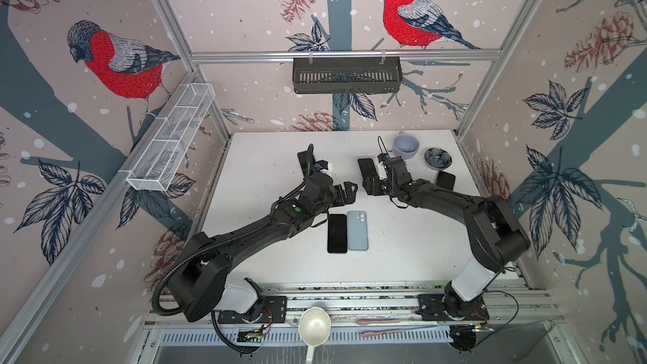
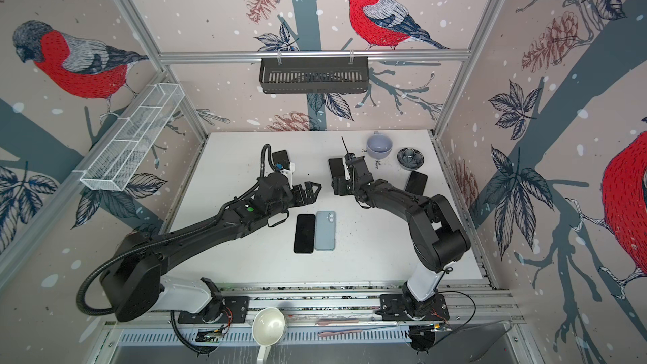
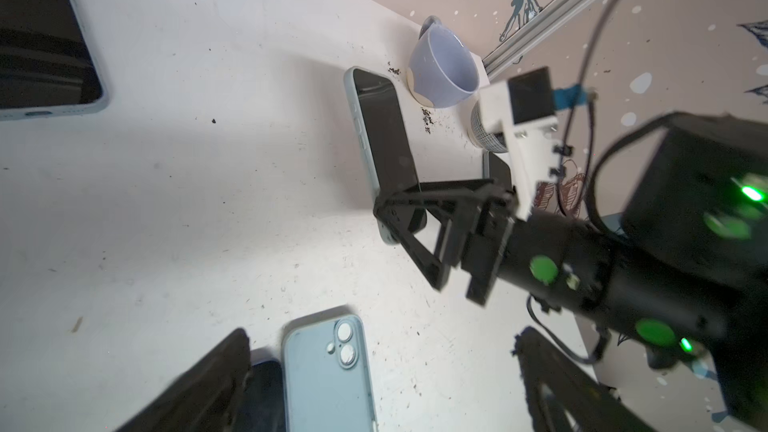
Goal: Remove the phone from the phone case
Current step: 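Carry the black phone with the right gripper toward the left gripper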
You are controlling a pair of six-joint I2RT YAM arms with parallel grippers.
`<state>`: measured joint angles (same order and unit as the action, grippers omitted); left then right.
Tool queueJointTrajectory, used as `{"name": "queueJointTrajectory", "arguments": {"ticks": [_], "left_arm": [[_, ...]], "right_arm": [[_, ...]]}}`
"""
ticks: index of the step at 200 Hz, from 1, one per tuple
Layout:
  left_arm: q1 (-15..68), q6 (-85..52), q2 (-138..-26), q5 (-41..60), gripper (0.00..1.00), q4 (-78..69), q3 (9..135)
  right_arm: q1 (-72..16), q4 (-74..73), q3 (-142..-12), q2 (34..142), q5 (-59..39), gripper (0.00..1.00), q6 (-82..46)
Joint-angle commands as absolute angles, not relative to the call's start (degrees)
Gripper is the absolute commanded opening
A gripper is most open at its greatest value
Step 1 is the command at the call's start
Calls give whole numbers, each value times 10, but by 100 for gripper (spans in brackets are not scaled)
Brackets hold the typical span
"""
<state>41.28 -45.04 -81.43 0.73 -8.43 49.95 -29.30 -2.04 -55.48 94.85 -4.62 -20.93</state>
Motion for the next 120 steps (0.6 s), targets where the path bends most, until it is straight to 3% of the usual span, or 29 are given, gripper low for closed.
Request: {"name": "queueJointTrajectory", "arguments": {"ticks": [1, 24, 54, 108, 120], "left_arm": [[393, -512, -841, 69, 99, -177, 497], [359, -569, -880, 150, 98, -265, 476], [330, -653, -923, 215, 87, -418, 428], [327, -684, -944, 231, 79, -509, 399], [327, -687, -946, 234, 72, -521, 394]], "right_arm": [[-319, -108, -518, 900, -40, 32, -203], [-355, -120, -485, 857, -26, 32, -189], [-393, -134, -453, 820, -12, 32, -191], [-445, -134, -431, 807, 13, 31, -189], [-450, -134, -429, 805, 11, 31, -190]]}}
